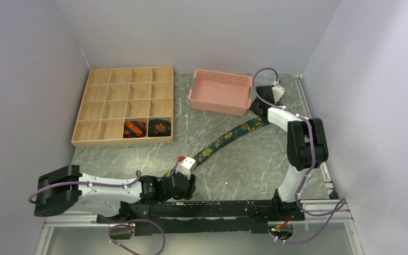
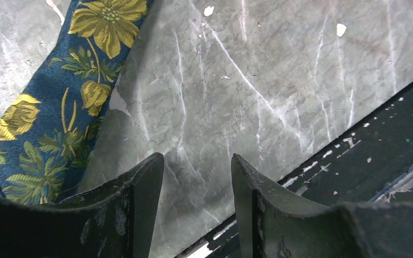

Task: Roll the ties
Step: Flatten out the tie at the center of the board.

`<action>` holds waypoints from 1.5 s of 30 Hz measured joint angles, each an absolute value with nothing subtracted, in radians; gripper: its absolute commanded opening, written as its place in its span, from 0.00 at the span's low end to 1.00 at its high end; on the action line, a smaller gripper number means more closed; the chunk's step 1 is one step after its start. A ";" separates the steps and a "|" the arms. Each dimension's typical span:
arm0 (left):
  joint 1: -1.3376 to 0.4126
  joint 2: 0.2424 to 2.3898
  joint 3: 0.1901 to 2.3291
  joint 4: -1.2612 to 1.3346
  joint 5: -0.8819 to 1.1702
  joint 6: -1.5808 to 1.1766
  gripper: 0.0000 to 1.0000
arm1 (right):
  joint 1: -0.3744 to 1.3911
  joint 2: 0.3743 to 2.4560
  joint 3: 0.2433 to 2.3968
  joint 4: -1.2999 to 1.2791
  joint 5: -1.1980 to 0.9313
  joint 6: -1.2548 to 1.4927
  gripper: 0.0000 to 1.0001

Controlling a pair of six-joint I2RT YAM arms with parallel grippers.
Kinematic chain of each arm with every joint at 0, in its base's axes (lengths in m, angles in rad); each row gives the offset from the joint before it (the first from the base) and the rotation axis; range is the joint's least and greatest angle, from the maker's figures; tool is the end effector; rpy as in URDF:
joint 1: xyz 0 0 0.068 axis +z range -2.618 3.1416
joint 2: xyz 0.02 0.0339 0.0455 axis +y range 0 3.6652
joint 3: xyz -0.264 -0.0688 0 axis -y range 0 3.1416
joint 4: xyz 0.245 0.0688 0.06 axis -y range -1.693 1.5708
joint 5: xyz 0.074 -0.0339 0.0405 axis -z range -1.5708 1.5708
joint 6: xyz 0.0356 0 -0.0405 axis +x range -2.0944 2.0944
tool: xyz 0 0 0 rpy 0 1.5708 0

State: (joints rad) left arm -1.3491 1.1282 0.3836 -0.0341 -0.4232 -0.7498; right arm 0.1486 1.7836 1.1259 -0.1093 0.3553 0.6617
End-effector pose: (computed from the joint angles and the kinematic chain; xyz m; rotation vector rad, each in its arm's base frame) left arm 0.0590 -0.1953 0.1554 0.4878 2.2879 -0.5955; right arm 0.3812 0.0446 0.1947 0.7444 2.1542 0.0057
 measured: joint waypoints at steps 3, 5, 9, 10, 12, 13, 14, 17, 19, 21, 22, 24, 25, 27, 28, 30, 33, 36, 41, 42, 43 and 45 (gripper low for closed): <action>-1.349 1.192 0.404 -0.030 -0.424 -0.749 0.56 | 0.144 1.855 1.134 -0.115 0.352 0.654 0.49; -1.338 1.234 0.421 -0.021 -0.426 -0.745 0.56 | 0.137 1.896 1.134 -0.126 0.344 0.658 0.47; -1.274 1.318 0.467 0.034 -0.404 -0.750 0.55 | 0.112 1.908 1.146 -0.128 0.326 0.693 0.43; -1.251 1.334 0.473 0.053 -0.397 -0.754 0.55 | 0.100 1.909 1.146 -0.130 0.317 0.709 0.43; -1.205 1.359 0.479 0.093 -0.389 -0.764 0.55 | 0.074 1.909 1.145 -0.130 0.302 0.743 0.43; -1.182 1.366 0.479 0.108 -0.389 -0.770 0.55 | 0.058 1.905 1.140 -0.127 0.294 0.759 0.43; -1.168 1.371 0.479 0.117 -0.388 -0.773 0.55 | 0.043 1.898 1.131 -0.123 0.286 0.776 0.43; -1.115 1.389 0.479 0.154 -0.384 -0.772 0.55 | -0.006 1.866 1.086 -0.114 0.261 0.820 0.43; -1.066 1.409 0.481 0.192 -0.373 -0.770 0.55 | -0.036 1.843 1.059 -0.116 0.253 0.847 0.43; -1.019 1.437 0.488 0.232 -0.363 -0.764 0.55 | -0.056 1.821 1.032 -0.116 0.252 0.870 0.44; -0.996 1.456 0.496 0.253 -0.361 -0.760 0.55 | -0.065 1.803 1.010 -0.116 0.254 0.883 0.44; -0.961 1.493 0.512 0.293 -0.355 -0.747 0.54 | -0.073 1.768 0.969 -0.120 0.263 0.899 0.44; -0.946 1.515 0.521 0.317 -0.350 -0.742 0.54 | -0.076 1.744 0.942 -0.123 0.271 0.909 0.44; -0.923 1.558 0.540 0.366 -0.340 -0.727 0.54 | -0.077 1.691 0.885 -0.130 0.285 0.926 0.44; -0.916 1.574 0.547 0.387 -0.337 -0.720 0.53 | -0.077 1.665 0.855 -0.132 0.290 0.933 0.44; -0.908 1.594 0.554 0.422 -0.333 -0.714 0.53 | -0.078 1.614 0.801 -0.133 0.299 0.942 0.44; -0.905 1.572 0.528 0.442 -0.314 -0.710 0.53 | -0.076 1.531 0.727 -0.152 0.308 0.942 0.50; -0.913 1.486 0.480 0.382 -0.297 -0.712 0.54 | -0.057 1.467 0.694 -0.190 0.319 0.930 0.58; -1.007 1.241 0.445 0.134 -0.351 -0.724 0.57 | 0.079 1.367 0.702 -0.212 0.358 0.890 0.68; -1.031 1.177 0.445 0.083 -0.379 -0.733 0.60 | 0.110 1.349 0.709 -0.209 0.363 0.876 0.70; -1.047 1.113 0.445 0.034 -0.405 -0.746 0.64 | 0.142 1.336 0.714 -0.201 0.361 0.861 0.71; -1.060 0.990 0.443 -0.055 -0.471 -0.781 0.72 | 0.217 1.311 0.718 -0.153 0.336 0.815 0.71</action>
